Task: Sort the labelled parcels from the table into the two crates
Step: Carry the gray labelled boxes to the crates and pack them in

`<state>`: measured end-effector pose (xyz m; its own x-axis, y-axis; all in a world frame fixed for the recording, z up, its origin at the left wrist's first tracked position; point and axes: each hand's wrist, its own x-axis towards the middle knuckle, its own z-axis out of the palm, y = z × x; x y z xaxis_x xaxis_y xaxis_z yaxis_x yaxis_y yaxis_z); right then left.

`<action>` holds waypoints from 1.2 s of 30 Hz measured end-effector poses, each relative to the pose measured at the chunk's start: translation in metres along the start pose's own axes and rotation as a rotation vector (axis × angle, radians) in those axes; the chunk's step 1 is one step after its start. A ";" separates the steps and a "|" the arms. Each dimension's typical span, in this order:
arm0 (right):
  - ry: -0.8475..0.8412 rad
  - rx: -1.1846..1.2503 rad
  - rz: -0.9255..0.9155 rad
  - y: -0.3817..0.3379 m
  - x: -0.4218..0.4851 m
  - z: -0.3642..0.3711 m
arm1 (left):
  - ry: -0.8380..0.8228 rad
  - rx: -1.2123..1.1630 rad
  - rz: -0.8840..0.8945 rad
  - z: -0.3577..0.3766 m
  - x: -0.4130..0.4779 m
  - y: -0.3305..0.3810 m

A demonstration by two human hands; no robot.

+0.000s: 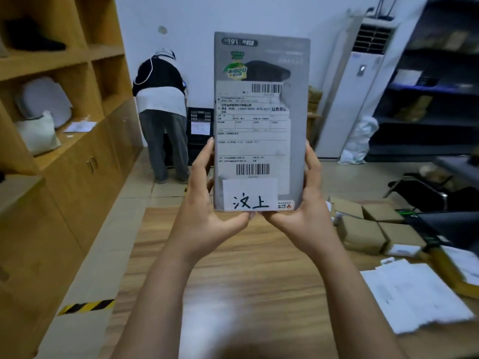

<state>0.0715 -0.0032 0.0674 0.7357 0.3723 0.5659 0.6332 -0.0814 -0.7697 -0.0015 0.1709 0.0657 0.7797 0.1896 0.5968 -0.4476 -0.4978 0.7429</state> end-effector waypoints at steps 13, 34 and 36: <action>0.122 -0.155 0.049 -0.030 -0.048 -0.041 | -0.155 -0.133 0.059 0.029 -0.012 0.023; 0.202 -0.110 0.064 -0.046 -0.102 -0.096 | -0.263 -0.168 0.157 0.069 -0.031 0.063; 0.202 -0.103 0.068 -0.040 -0.104 -0.106 | -0.262 -0.149 0.148 0.079 -0.031 0.068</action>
<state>-0.0047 -0.1366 0.0712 0.8041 0.1709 0.5694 0.5942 -0.1976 -0.7797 -0.0212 0.0642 0.0733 0.7785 -0.1091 0.6181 -0.6088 -0.3706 0.7014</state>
